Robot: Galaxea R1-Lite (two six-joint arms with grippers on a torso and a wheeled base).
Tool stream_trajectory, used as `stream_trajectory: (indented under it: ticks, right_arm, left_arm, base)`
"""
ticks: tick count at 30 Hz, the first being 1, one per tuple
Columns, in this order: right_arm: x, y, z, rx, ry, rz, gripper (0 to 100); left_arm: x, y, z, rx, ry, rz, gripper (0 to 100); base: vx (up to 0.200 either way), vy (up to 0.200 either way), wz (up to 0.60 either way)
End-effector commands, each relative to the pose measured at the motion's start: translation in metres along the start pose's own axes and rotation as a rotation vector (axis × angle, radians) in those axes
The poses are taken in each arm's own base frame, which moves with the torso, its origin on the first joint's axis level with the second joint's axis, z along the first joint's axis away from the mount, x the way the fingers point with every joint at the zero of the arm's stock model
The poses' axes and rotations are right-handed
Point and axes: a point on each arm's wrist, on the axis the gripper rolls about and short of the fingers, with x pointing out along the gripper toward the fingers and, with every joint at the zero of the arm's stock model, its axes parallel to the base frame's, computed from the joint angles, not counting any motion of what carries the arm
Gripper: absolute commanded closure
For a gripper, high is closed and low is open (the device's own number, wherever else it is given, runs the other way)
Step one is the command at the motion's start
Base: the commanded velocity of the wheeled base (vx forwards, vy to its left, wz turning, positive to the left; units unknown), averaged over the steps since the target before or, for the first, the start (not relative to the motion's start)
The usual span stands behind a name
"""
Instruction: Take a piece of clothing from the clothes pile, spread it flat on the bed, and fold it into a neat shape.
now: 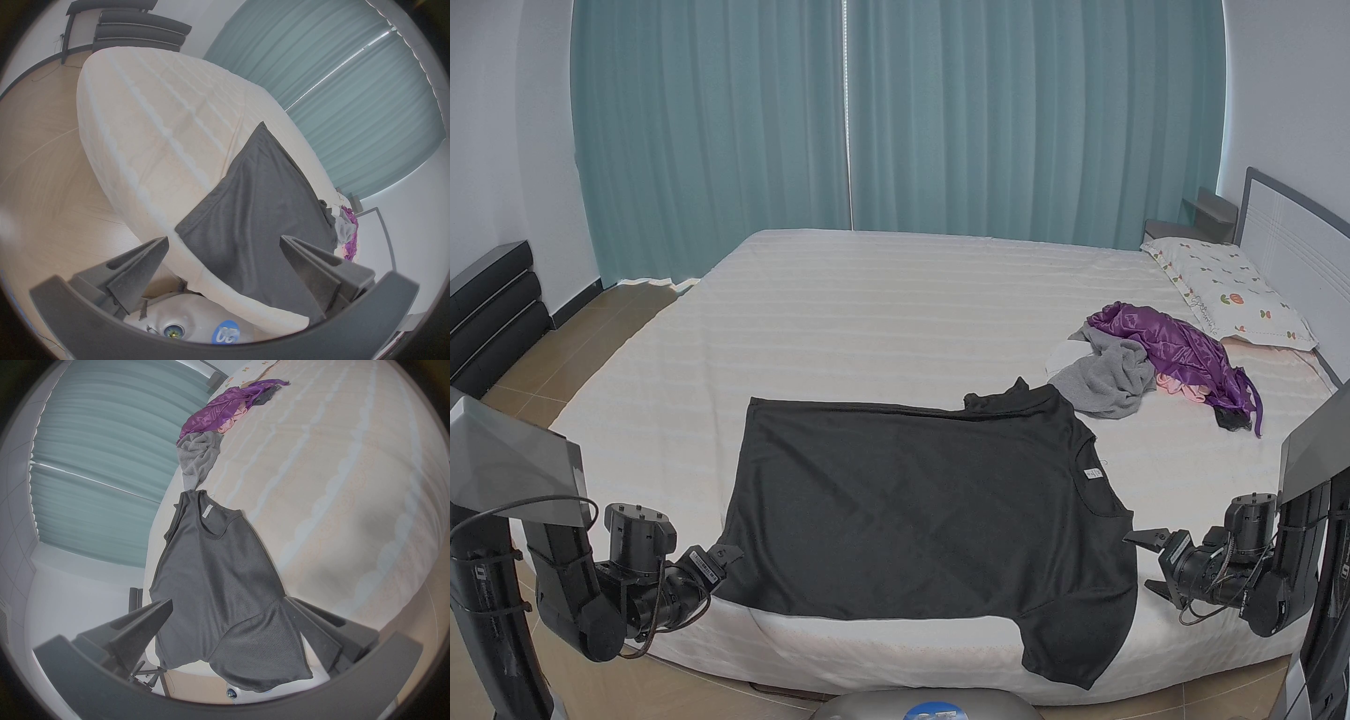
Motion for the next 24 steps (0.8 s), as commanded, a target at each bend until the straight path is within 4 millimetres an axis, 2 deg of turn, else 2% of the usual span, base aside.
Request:
stream_trajectory:
  ticks: [1, 23, 24]
  right_arm:
    - [0.000, 0.001, 0.000, -0.005, -0.007, 0.010, 0]
    - [0.000, 0.001, 0.000, -0.004, -0.009, 0.007, 0]
    - [0.000, 0.001, 0.000, -0.004, -0.009, 0.007, 0]
  left_arm:
    - [0.007, 0.012, -0.007, 0.008, 0.023, 0.059, 0]
    - [0.027, 0.013, -0.007, 0.091, -0.027, 0.104, 0]
    - [0.029, 0.013, -0.007, 0.090, -0.028, 0.103, 100]
  base:
    - [0.000, 0.000, 0.00]
    - [0.000, 0.000, 0.00]
    - [0.000, 0.000, 0.00]
